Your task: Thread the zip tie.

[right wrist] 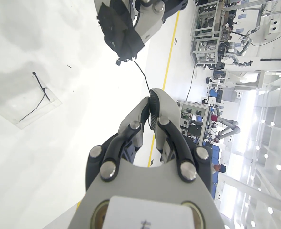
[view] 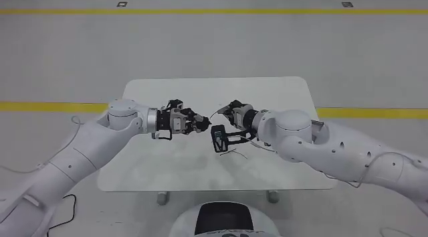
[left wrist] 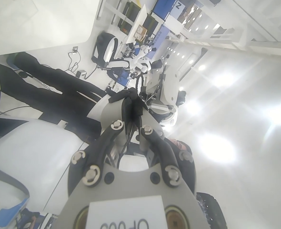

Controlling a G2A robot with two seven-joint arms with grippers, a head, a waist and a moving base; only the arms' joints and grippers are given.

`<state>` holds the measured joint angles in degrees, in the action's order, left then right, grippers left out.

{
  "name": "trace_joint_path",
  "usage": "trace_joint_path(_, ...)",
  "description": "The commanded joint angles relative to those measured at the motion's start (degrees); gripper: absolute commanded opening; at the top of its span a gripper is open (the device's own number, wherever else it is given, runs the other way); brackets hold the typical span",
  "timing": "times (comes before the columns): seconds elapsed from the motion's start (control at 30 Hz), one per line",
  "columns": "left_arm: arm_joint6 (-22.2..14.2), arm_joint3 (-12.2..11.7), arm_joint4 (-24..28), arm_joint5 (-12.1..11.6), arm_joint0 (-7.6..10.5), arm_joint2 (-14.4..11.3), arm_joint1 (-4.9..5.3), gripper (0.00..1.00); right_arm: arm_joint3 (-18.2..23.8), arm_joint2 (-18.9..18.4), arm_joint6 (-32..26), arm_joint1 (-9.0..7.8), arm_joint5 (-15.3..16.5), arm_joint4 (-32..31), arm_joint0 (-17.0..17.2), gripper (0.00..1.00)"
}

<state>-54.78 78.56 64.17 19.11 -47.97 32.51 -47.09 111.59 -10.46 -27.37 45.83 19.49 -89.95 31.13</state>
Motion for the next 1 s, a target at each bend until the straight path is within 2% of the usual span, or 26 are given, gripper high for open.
trace_joint_path(0.0,-0.4,-0.1,-0.5,0.0,-0.13,0.3,0.02,0.0,-0.1,0.3,0.2,-0.1,0.0,0.0,-0.3,0.0)
trace_joint_path(0.17,-1.0,-0.5,-1.2,0.0,-0.65,1.1,0.06,0.0,-0.2,0.7,1.1,-0.39,0.0,0.0,-0.9,0.0)
trace_joint_path(0.4,0.0,-1.0,-0.9,-0.3,-1.62,2.3,-0.09,0.0,0.2,0.7,2.0,-0.81,0.0,0.0,-0.8,0.0)
trace_joint_path(0.9,-0.7,-0.9,-1.7,-1.0,-2.1,3.1,-0.42,0.0,0.4,0.7,1.6,-0.99,0.0,0.0,-0.7,0.0)
trace_joint_path(0.97,0.6,-0.2,-1.8,-1.4,-2.66,3.3,-0.52,0.0,0.1,0.4,2.0,-0.95,-0.2,0.0,-0.2,0.0)
